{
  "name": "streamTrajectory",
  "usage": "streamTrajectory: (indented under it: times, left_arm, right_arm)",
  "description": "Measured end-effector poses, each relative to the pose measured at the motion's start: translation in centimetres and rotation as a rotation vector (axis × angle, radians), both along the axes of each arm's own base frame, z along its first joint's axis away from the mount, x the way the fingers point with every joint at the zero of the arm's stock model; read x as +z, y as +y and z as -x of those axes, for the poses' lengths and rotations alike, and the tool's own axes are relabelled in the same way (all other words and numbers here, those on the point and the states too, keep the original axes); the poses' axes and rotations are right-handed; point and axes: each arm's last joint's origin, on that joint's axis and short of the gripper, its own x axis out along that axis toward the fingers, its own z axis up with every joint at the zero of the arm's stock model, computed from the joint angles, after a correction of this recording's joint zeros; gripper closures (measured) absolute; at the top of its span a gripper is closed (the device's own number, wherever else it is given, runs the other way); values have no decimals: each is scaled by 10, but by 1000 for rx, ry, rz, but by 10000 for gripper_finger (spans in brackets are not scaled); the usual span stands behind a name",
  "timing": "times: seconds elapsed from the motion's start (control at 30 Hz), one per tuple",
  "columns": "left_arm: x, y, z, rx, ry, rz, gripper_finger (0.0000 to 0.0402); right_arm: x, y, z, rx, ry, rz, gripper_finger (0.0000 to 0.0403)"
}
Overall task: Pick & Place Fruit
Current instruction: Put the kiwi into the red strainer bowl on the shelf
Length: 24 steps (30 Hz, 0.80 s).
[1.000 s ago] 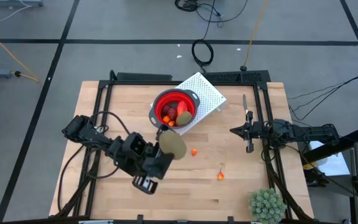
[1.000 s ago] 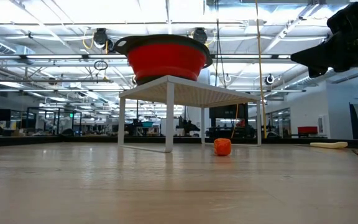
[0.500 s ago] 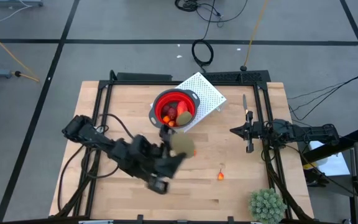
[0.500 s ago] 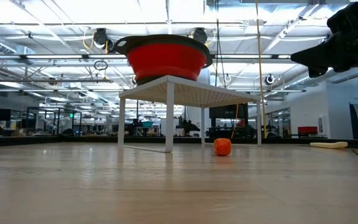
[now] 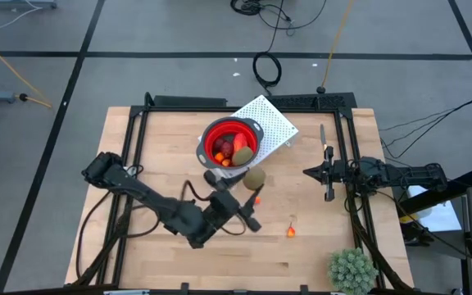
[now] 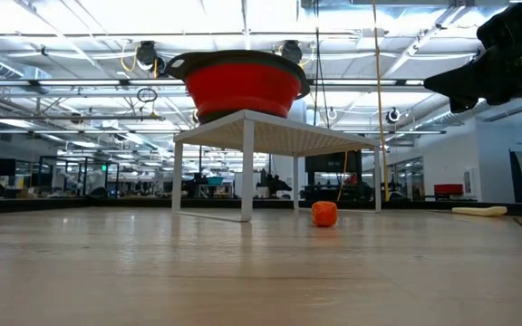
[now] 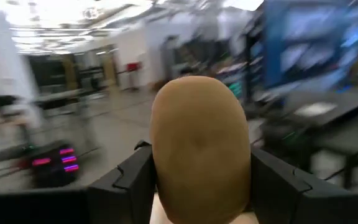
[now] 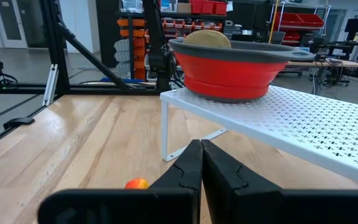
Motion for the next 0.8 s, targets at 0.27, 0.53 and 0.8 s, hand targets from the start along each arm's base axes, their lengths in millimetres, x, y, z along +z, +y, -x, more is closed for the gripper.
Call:
streamTrajectory:
  times: [0.27,0.53,0.8]
  left_arm:
    - [-8,12,2,323,321,-141,199]
    - [-7,36,-7,430,547,-277,199]
    - [8,81,-9,531,559,-246,199]
  right_arm:
    - [0,0,0,0,0,0,403]
    - [0,0,0,0,0,1,403]
    - [0,0,0,-3,0,3,403]
